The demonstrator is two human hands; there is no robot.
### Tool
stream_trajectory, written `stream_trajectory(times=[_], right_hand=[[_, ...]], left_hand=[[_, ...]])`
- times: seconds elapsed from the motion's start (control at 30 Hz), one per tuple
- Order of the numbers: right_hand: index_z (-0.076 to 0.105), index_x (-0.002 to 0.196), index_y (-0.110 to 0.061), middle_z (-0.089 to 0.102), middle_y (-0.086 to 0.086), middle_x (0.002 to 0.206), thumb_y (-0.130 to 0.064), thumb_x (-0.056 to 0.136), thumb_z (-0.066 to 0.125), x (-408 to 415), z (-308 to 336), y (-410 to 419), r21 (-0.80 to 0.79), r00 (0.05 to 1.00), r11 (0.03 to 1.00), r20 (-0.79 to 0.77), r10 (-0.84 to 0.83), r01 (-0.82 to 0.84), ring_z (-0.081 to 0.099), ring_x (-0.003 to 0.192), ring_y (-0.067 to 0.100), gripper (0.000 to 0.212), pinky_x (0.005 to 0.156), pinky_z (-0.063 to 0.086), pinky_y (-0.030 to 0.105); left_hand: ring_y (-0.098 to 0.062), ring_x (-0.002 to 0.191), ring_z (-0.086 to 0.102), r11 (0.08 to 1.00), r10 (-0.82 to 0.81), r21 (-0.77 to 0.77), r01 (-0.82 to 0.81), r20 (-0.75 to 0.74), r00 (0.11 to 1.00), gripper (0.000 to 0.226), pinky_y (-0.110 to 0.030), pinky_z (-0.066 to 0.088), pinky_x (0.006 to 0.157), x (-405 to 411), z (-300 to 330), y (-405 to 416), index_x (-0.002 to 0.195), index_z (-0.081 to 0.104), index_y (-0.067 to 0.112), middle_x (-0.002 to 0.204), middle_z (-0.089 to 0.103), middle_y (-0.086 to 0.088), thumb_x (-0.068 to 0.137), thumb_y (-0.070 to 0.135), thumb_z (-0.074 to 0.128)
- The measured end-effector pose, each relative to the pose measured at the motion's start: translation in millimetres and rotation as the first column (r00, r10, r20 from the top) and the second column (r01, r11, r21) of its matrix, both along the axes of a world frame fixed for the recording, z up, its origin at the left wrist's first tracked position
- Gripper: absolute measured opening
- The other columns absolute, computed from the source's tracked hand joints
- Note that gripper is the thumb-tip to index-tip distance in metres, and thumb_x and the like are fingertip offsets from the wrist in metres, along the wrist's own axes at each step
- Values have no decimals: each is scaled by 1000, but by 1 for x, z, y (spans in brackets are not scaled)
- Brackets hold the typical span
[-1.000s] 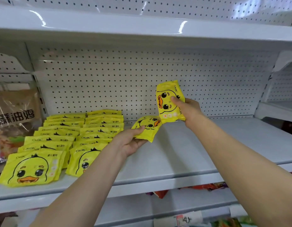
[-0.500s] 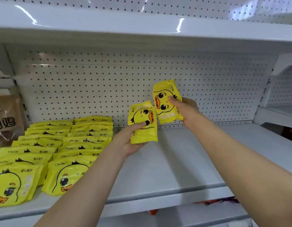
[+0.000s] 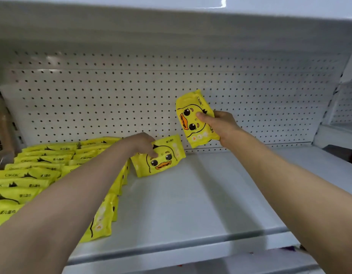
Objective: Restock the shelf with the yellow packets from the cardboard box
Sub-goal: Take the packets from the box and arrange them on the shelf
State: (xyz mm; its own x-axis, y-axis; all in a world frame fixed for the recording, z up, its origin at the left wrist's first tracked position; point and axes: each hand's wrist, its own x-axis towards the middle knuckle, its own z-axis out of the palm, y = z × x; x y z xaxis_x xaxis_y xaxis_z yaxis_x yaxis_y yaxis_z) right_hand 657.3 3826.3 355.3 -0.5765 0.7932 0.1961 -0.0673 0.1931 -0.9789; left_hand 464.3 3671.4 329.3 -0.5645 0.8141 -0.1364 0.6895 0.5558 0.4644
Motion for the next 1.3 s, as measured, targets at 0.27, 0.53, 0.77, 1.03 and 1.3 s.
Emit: stream_trajectory(times=[0.27, 0.53, 0.77, 1.03, 1.3], right_hand=[[71, 92, -18, 73, -3, 85, -25, 84, 78, -10, -6, 9, 82, 997, 995, 55, 45, -49, 70, 68, 6, 13, 54, 55, 19], [74, 97, -17, 76, 0, 92, -28, 81, 81, -21, -13, 22, 111, 993, 992, 110, 52, -64, 73, 81, 14, 21, 68, 58, 26], [73, 92, -20, 74, -7, 84, -27, 82, 80, -21, -10, 29, 142, 989, 986, 133, 63, -82, 69, 66, 2, 15, 53, 52, 15], [72, 88, -22, 74, -7, 83, -26, 82, 80, -20, -13, 35, 151, 987, 983, 137, 85, -106, 70, 64, 2, 11, 52, 52, 16], [73, 93, -20, 75, 0, 91, -29, 80, 81, -26, -12, 43, 224, 976, 969, 210, 54, -102, 72, 76, 10, 18, 65, 57, 24]], left_hand=[[-24, 111, 55, 985, -121, -159, 72, -325, 938, 45, -29, 44, 84, -24, -8, 23, 123, 62, 13, 123, 59, -6, 83, 30, 73], [-24, 118, 49, 995, -75, -94, 40, -414, 907, 60, -30, 43, 84, -46, -20, 36, 134, 49, 15, 131, 51, -6, 80, 23, 74], [-23, 129, 44, 998, -52, -67, 18, -546, 836, 62, -37, 45, 94, -49, -25, 42, 141, 46, 30, 141, 48, 0, 84, 21, 69], [-24, 116, 49, 999, 4, -29, -29, -641, 768, 56, -36, 46, 78, -45, -32, 46, 130, 48, 21, 123, 54, -4, 81, 18, 72], [-24, 120, 44, 994, 90, 34, -107, -813, 576, 69, -35, 42, 91, -39, -44, 50, 133, 38, 11, 128, 52, -6, 79, 29, 77]])
